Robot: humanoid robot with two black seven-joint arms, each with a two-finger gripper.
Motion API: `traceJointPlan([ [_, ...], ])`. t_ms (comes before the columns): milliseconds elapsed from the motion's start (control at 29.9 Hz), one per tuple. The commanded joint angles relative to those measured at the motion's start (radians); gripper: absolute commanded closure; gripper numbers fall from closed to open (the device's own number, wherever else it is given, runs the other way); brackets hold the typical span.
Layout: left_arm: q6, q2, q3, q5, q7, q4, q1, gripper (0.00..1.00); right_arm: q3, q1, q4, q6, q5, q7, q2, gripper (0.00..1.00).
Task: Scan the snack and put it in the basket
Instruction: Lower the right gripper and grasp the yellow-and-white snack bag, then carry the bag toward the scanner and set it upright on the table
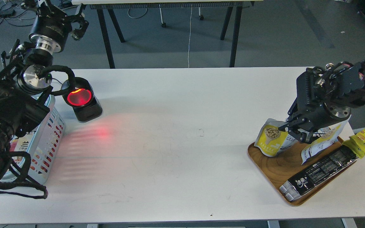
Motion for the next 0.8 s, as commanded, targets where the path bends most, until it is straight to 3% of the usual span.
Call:
traceJointPlan([
  [0,0.0,-0.001,0.0,0.0,0.0,0.0,0.0,0.0,0.039,0.046,0.016,0.0,0.006,0.0,-0.005,1.0],
  [167,0.0,-0.001,0.0,-0.001,0.0,0.0,0.0,0.0,0.131,0.067,0.016,0.007,0.098,0.0,0.026,1.0],
  [535,0.0,0.001,0.002,-0.001,0.003,0.0,-0.006,0.0,0.211,0.066,-0.07,0.007,0.236,0.0,0.357,1.0],
  [768,0.0,-0.004,0.0,-0.001,0.001,0.0,-0.011,0.0,0.267,0.005,-0.176,0.007,0.236,0.0,0.429,1.0],
])
